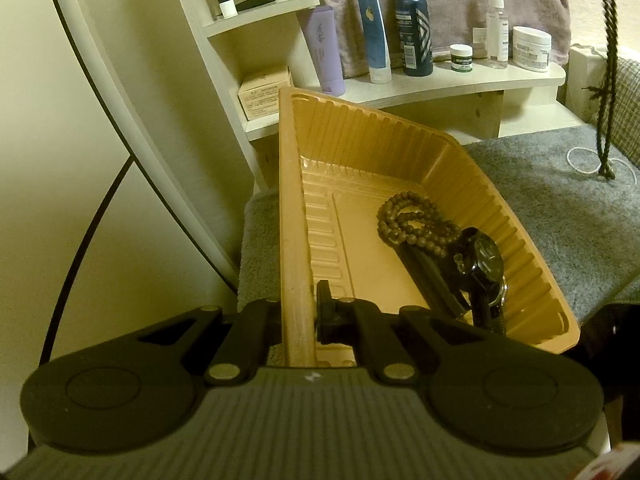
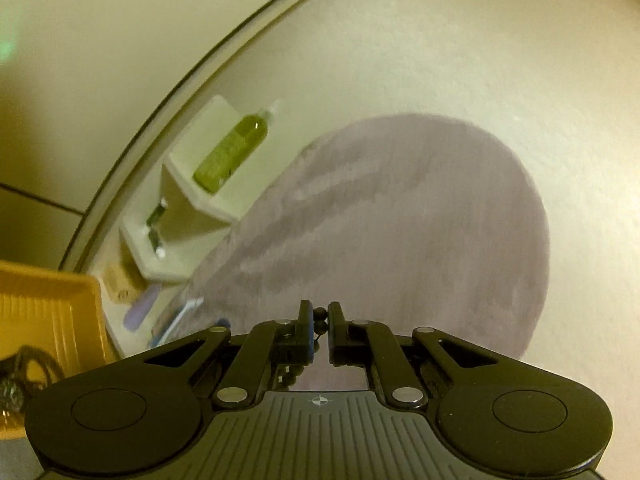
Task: Organize jewelry
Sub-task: 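Lower the dangling bead necklace into the orange tray and open the right gripper, then move the right gripper back to the white pearl strand on the towel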
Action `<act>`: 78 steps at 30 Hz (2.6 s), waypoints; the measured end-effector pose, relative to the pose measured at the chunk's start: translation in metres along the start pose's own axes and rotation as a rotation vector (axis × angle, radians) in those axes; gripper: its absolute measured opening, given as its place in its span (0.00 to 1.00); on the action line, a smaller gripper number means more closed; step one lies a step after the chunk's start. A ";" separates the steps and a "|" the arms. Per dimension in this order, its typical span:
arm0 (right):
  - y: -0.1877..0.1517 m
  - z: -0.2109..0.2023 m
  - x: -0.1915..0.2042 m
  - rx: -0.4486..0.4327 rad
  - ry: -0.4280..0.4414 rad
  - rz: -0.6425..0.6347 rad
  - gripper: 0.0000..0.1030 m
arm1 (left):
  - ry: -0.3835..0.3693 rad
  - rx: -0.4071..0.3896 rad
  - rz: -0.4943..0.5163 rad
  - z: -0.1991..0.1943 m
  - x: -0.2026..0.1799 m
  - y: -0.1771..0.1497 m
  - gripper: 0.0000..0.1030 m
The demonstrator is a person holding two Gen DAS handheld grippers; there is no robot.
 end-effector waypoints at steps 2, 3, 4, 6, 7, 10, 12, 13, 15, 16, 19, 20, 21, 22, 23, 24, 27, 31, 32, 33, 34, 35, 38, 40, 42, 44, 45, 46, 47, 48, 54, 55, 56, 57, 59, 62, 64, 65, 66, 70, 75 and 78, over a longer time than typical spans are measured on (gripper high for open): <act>0.008 0.000 -0.002 -0.017 0.001 -0.003 0.06 | -0.001 -0.001 -0.001 -0.001 0.000 0.000 0.04; 0.013 0.001 -0.004 -0.027 0.005 -0.002 0.06 | -0.001 -0.001 -0.001 -0.001 0.000 0.000 0.04; 0.017 0.001 -0.006 -0.036 0.009 0.002 0.06 | -0.001 -0.001 -0.001 -0.001 0.000 0.000 0.04; 0.025 0.002 -0.007 -0.055 0.018 0.005 0.06 | -0.003 -0.002 -0.002 -0.001 0.000 0.001 0.05; 0.030 0.003 -0.008 -0.067 0.025 0.010 0.06 | -0.004 -0.003 -0.002 -0.001 0.000 0.001 0.05; 0.046 0.005 -0.007 -0.102 0.045 0.015 0.06 | -0.006 -0.004 -0.003 -0.001 0.000 0.001 0.05; 0.059 0.006 -0.006 -0.131 0.061 0.014 0.06 | -0.007 -0.004 -0.002 -0.001 0.001 0.000 0.05; 0.066 0.007 -0.005 -0.146 0.069 0.013 0.06 | -0.008 -0.005 -0.002 -0.001 0.000 0.000 0.05; 0.081 0.009 -0.004 -0.181 0.086 0.012 0.06 | -0.008 -0.005 -0.002 -0.001 0.001 0.000 0.05; 0.088 0.011 -0.003 -0.197 0.095 0.011 0.06 | -0.009 -0.005 -0.002 -0.001 0.001 0.000 0.05; 0.107 0.018 0.001 -0.231 0.125 0.001 0.06 | -0.010 -0.005 -0.004 -0.001 0.001 0.000 0.05; 0.111 0.021 0.002 -0.236 0.136 -0.004 0.06 | -0.010 -0.005 -0.004 -0.002 0.001 0.000 0.05; 0.115 0.024 0.004 -0.237 0.148 -0.007 0.06 | -0.011 -0.005 -0.006 -0.002 0.001 0.000 0.05; 0.117 0.028 0.006 -0.236 0.160 -0.011 0.06 | -0.011 -0.005 -0.007 -0.001 0.002 0.000 0.05; 0.118 0.032 0.009 -0.230 0.175 -0.012 0.06 | -0.012 -0.005 -0.008 -0.001 0.002 0.000 0.05; 0.117 0.037 0.012 -0.219 0.196 -0.010 0.06 | -0.013 -0.005 -0.009 -0.002 0.002 0.000 0.05; 0.108 0.050 0.025 -0.172 0.263 -0.002 0.06 | -0.015 -0.006 -0.011 -0.001 0.002 -0.001 0.05; 0.087 0.071 0.045 -0.100 0.375 0.037 0.06 | -0.016 -0.004 -0.013 0.000 0.003 -0.002 0.05; 0.082 0.077 0.050 -0.084 0.397 0.050 0.06 | -0.016 -0.004 -0.013 0.000 0.003 -0.002 0.05; 0.077 0.083 0.055 -0.069 0.418 0.062 0.06 | -0.016 -0.004 -0.013 0.000 0.003 -0.002 0.05; 0.073 0.089 0.059 -0.057 0.437 0.076 0.06 | -0.016 -0.004 -0.015 0.000 0.003 -0.002 0.05; 0.068 0.095 0.063 -0.043 0.453 0.093 0.06 | -0.016 -0.004 -0.015 0.000 0.003 -0.002 0.05; 0.054 0.109 0.076 -0.008 0.500 0.148 0.06 | -0.015 -0.003 -0.015 0.001 0.003 -0.002 0.05; 0.045 0.118 0.083 0.018 0.526 0.171 0.06 | -0.014 -0.003 -0.014 0.001 0.003 -0.002 0.05; 0.033 0.127 0.090 0.049 0.552 0.194 0.06 | -0.014 -0.003 -0.015 0.001 0.003 -0.002 0.05; 0.021 0.136 0.096 0.081 0.573 0.222 0.06 | -0.014 -0.002 -0.015 0.001 0.002 -0.002 0.05; 0.015 0.138 0.100 0.101 0.585 0.236 0.06 | -0.013 -0.002 -0.015 0.001 0.002 -0.002 0.04; 0.008 0.141 0.104 0.121 0.596 0.250 0.06 | -0.012 -0.001 -0.015 0.001 0.002 -0.002 0.04; 0.001 0.145 0.109 0.146 0.608 0.261 0.06 | -0.012 -0.001 -0.015 0.001 0.002 -0.002 0.04; -0.007 0.147 0.115 0.166 0.614 0.265 0.06 | -0.013 -0.001 -0.016 0.001 0.002 -0.002 0.04; -0.039 0.159 0.147 0.255 0.670 0.315 0.06 | -0.012 0.001 -0.018 0.002 0.003 -0.002 0.04; -0.042 0.160 0.151 0.262 0.677 0.317 0.06 | -0.012 0.002 -0.018 0.002 0.003 -0.002 0.04; -0.044 0.161 0.154 0.267 0.686 0.323 0.06 | -0.013 0.001 -0.018 0.002 0.003 -0.002 0.04; -0.045 0.161 0.156 0.270 0.693 0.328 0.06 | -0.013 0.001 -0.017 0.002 0.003 -0.002 0.04; -0.046 0.161 0.157 0.274 0.702 0.340 0.06 | -0.012 0.001 -0.018 0.002 0.003 -0.002 0.04; -0.047 0.161 0.155 0.278 0.706 0.356 0.06 | -0.012 0.001 -0.020 0.002 0.003 -0.002 0.04; -0.048 0.161 0.153 0.276 0.714 0.369 0.06 | -0.012 0.002 -0.022 0.002 0.003 -0.002 0.04; -0.049 0.161 0.152 0.268 0.718 0.384 0.06 | -0.012 0.002 -0.022 0.002 0.003 -0.002 0.04; -0.050 0.161 0.150 0.264 0.719 0.400 0.06 | -0.012 0.002 -0.021 0.002 0.003 -0.003 0.04; -0.056 0.153 0.134 0.239 0.664 0.469 0.31 | -0.012 0.002 -0.022 0.002 0.003 -0.003 0.04; -0.074 0.124 0.107 0.199 0.556 0.579 0.54 | -0.012 0.001 -0.023 0.001 0.003 -0.003 0.04; -0.101 0.100 0.094 0.214 0.459 0.649 0.54 | -0.010 0.001 -0.020 0.001 0.003 -0.003 0.04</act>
Point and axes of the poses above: each gripper's, at about its wrist camera, not at the fingertips, and z roughly the way its jaws point, x to its left, y to its top, the point moved 4 cm from there along z, roughly the way its jaws point, and after that the axes turned 11 degrees about y, right-handed, at the moved point
